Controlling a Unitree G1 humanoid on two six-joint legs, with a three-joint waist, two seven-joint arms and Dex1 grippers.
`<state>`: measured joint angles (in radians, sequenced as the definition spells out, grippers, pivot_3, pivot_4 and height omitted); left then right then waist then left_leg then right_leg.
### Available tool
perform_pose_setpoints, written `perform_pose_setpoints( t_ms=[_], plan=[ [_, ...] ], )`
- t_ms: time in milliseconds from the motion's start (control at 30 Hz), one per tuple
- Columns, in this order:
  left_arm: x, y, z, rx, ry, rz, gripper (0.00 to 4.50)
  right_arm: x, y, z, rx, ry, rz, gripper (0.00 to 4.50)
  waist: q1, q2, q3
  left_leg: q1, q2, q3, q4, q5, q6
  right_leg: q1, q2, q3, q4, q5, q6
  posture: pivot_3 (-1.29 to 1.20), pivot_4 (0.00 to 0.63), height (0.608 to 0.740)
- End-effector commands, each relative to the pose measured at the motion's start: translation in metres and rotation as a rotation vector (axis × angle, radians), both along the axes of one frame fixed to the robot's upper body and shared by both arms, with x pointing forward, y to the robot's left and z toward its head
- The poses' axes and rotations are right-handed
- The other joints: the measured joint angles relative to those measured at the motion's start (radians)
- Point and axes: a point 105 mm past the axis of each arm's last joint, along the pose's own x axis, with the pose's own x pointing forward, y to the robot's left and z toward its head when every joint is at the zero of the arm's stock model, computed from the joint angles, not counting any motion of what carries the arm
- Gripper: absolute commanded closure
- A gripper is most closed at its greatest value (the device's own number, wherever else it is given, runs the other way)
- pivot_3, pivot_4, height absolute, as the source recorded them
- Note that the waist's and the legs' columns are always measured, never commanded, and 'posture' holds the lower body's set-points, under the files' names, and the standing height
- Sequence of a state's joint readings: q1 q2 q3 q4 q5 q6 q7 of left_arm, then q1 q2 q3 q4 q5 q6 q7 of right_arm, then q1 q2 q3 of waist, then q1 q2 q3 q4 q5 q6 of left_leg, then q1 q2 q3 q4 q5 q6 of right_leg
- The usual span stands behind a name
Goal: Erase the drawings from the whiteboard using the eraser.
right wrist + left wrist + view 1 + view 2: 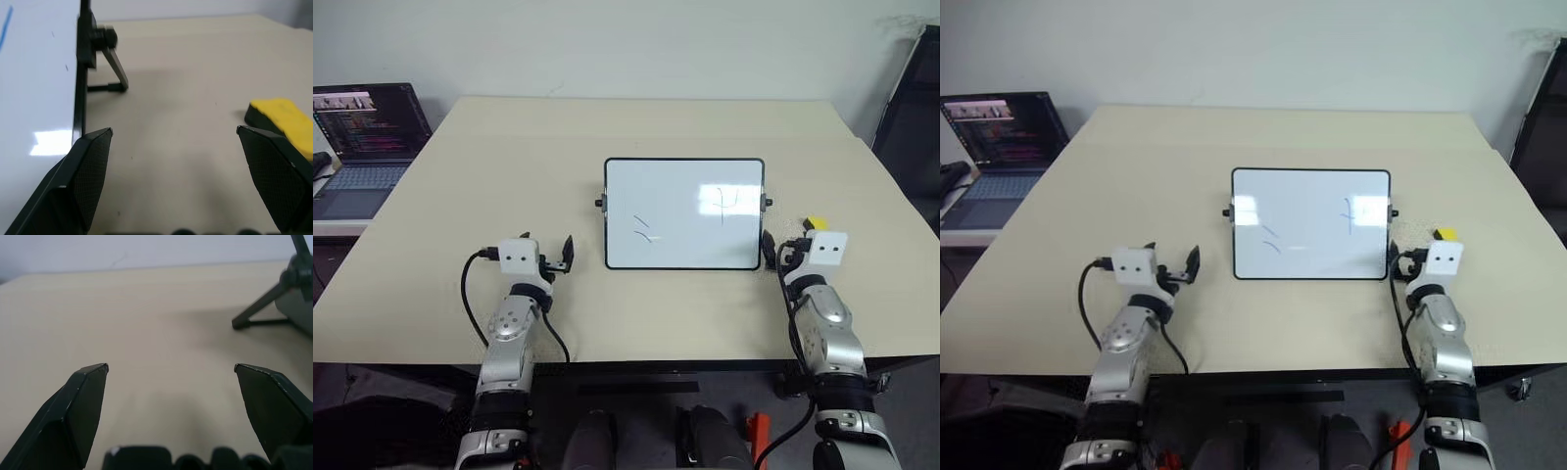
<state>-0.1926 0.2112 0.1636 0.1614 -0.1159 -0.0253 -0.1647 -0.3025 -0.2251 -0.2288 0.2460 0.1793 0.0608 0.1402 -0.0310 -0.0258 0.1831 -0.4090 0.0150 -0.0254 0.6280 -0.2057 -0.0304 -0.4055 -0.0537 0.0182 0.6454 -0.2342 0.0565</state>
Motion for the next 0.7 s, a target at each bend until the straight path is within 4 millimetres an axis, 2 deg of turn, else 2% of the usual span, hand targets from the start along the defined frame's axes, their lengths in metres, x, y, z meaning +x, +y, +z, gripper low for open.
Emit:
perform_pose_setpoints(
  t_ms=[33,167,433,533,633,700],
  plan=[
    [-0.003,0.0,0.017,0.007,-0.057,-0.007,0.0,0.003,0.004,0.014,-0.003,-0.048,0.018,0.03,0.0,0.0,0.0,0.0,0.0,0.0,0.0,0.0,0.0,0.0,0.0,0.0,0.0,0.0,0.0,0.0,0.15,0.74],
    [-0.003,0.0,0.015,-0.001,-0.047,-0.002,0.0,0.002,0.0,0.017,0.0,-0.057,-0.003,0.03,0.001,0.0,0.0,0.0,0.0,0.0,0.001,0.0,0.0,0.0,0.0,0.0,0.001,-0.001,0.002,0.0,0.15,0.74],
    [0.009,-0.014,0.017,0.0,-0.052,-0.045,0.0,-0.001,-0.017,0.017,-0.012,-0.057,-0.032,0.03,0.002,0.0,0.0,0.0,0.0,0.0,0.001,0.0,0.0,0.0,0.0,0.0,0.0,-0.001,0.002,0.0,0.15,0.74],
    [0.01,-0.016,0.015,-0.005,-0.05,-0.042,0.0,0.0,-0.017,0.016,-0.016,-0.057,-0.035,0.03,0.002,0.0,0.0,0.0,0.0,0.0,0.0,0.0,0.0,0.0,0.0,0.0,0.0,-0.001,0.002,0.0,0.15,0.74],
    [0.011,-0.018,0.022,-0.012,-0.063,-0.05,0.0,0.005,-0.015,0.029,-0.008,-0.087,-0.028,0.03,0.0,0.0,0.0,0.0,0.0,0.0,0.0,0.0,0.0,0.0,0.0,0.0,0.0,-0.001,0.002,0.0,0.15,0.74],
    [0.011,-0.017,0.019,-0.009,-0.058,-0.048,0.0,0.007,-0.014,0.03,-0.019,-0.09,-0.017,0.03,-0.001,0.0,0.0,0.0,0.0,0.0,0.001,0.0,0.0,0.0,0.0,0.0,0.0,-0.001,0.002,0.0,0.15,0.74]
  ],
)
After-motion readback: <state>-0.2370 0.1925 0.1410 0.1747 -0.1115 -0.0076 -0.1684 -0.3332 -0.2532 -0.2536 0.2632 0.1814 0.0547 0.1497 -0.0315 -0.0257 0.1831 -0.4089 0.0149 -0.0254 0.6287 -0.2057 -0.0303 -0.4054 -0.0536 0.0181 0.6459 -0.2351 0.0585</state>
